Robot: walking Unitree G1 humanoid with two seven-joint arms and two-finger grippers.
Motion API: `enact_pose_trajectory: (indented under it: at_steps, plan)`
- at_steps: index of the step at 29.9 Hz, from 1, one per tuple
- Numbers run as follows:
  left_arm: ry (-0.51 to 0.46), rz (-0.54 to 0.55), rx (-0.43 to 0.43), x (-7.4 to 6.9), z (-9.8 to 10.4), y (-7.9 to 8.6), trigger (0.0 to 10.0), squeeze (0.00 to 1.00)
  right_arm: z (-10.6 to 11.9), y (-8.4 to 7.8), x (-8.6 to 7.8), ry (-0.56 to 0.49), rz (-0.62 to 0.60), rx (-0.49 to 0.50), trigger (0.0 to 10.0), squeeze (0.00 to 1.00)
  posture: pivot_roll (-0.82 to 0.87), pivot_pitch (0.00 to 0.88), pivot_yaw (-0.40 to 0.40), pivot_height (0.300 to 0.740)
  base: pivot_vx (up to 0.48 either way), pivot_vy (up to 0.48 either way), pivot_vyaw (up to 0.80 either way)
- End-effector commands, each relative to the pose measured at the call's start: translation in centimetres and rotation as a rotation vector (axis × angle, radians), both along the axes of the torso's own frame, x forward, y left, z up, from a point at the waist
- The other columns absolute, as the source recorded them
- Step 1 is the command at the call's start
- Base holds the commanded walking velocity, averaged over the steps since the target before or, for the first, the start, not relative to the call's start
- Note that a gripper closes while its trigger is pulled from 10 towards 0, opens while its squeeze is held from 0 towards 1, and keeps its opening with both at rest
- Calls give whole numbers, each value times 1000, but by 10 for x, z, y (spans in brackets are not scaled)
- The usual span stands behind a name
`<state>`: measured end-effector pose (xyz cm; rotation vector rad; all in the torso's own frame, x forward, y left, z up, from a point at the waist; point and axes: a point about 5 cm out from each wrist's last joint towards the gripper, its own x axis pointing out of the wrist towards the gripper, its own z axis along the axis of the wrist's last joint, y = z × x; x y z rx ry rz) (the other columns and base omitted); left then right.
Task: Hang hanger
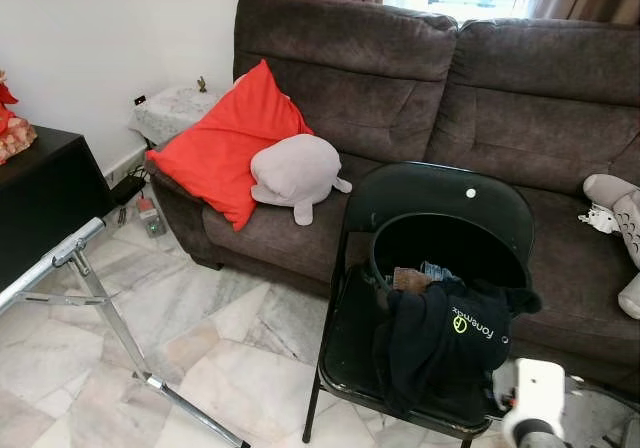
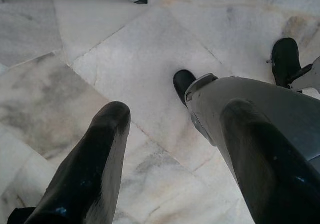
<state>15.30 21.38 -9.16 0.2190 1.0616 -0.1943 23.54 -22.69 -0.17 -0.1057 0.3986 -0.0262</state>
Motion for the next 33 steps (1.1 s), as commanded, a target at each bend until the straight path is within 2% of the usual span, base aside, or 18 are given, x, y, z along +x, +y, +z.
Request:
enact_pose_trajectory:
  at_steps: [1, 6, 12, 15, 16, 17, 18, 20, 21, 22, 23, 28, 33]
  plan:
    - [21, -12, 15, -4, -1, 4, 10000, 0, 2, 14, -3, 2, 105, -13, 10000, 0, -87, 0, 17, 740, 0, 0, 0]
    - [22, -14, 18, -4, -1, 5, 10000, 0, 11, 24, -9, -33, 172, 21, 10000, 0, -90, 0, 23, 740, 0, 0, 0]
    - [23, -22, 20, -4, -1, 5, 10000, 0, 25, 45, -3, -36, 348, -50, 10000, 0, -95, 0, 26, 740, 0, 0, 0]
    - [23, -26, 20, -4, -1, 5, 10000, 0, 29, 49, 4, -51, 358, -44, 10000, 0, -92, 0, 28, 740, 0, 0, 0]
    - [23, -28, 19, -4, -1, 5, 10000, 0, 33, 50, 13, -63, 337, -47, 10000, 0, -87, 0, 26, 740, 0, 0, 0]
    - [23, -28, 19, -4, -1, 5, 10000, 0, 33, 50, 13, -63, 337, -47, 10000, 0, -87, 0, 26, 740, 0, 0, 0]
    - [22, -26, 19, -4, -1, 5, 10000, 0, 38, 49, 24, -69, 289, -58, 10000, 0, -82, 0, 25, 740, 0, 0, 0]
    - [20, -22, 20, -4, -1, 5, 10000, 0, 42, 49, 32, -76, 227, -55, 10000, 0, -82, 0, 23, 740, 0, 0, 0]
    - [20, -21, 20, -4, -1, 5, 10000, 0, 44, 49, 35, -87, 191, -31, 10000, 0, -84, 0, 23, 740, 0, 0, 0]
    - [20, -19, 21, -4, -1, 5, 10000, 0, 43, 48, 39, -89, 92, 40, 10000, 0, -83, 0, 21, 740, 0, 0, 0]
    - [20, -19, 21, -3, -1, 5, 10000, 0, 40, 47, 39, -78, 36, 70, 10000, 0, -78, 0, 20, 740, 0, 0, 0]
    - [18, -16, 19, -3, 0, 5, 10000, 0, 33, 46, 34, -58, -34, 94, 10000, 0, -72, 1, 19, 740, 0, 0, 0]
    - [17, -12, 19, -3, 0, 5, 10000, 0, 25, 30, 23, -34, -206, 135, 10000, 0, -75, 7, 19, 740, 0, 0, 0]
